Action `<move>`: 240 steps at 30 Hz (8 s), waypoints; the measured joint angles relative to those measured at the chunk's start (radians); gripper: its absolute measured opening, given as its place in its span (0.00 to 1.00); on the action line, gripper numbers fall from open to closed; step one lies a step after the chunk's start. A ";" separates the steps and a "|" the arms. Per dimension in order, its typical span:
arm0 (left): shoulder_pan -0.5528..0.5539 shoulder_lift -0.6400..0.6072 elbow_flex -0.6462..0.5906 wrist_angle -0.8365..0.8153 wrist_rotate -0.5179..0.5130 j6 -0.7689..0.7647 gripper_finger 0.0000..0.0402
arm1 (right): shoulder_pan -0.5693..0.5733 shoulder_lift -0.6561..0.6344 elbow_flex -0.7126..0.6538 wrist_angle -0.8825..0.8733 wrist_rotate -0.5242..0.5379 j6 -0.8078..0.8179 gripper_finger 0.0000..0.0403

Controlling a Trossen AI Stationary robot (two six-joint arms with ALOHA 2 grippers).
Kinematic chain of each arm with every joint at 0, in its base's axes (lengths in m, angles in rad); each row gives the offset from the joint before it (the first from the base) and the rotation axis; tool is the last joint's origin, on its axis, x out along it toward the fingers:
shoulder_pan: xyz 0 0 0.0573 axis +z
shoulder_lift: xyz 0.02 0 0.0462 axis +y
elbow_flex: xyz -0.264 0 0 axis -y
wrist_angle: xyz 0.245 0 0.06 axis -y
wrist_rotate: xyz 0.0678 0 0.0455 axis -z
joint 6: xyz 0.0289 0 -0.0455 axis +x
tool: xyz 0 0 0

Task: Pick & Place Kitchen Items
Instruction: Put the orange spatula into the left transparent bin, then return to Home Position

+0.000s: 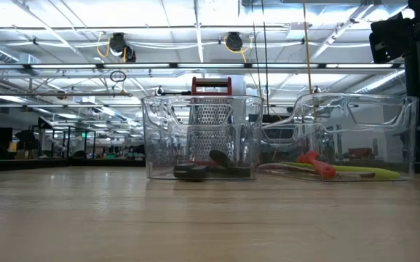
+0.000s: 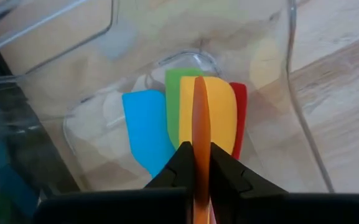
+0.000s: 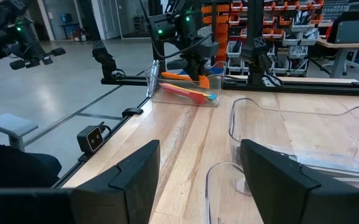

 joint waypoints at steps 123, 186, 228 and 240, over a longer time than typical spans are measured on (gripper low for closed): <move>0.764 -1.407 -1.025 1.323 -0.085 1.918 0.37 | -0.001 -0.107 -0.001 -0.080 -0.079 -0.103 0.53; 0.764 -1.416 -1.085 1.318 -0.098 1.890 0.37 | -0.001 -0.169 -0.164 -0.006 -0.335 -0.218 0.53; 0.764 -1.416 -1.084 1.319 -0.098 1.896 0.37 | -0.001 -0.169 -0.166 0.002 -0.335 -0.210 0.53; 0.764 -1.416 -1.084 1.319 -0.098 1.896 0.37 | -0.001 -0.169 -0.166 0.002 -0.335 -0.210 0.53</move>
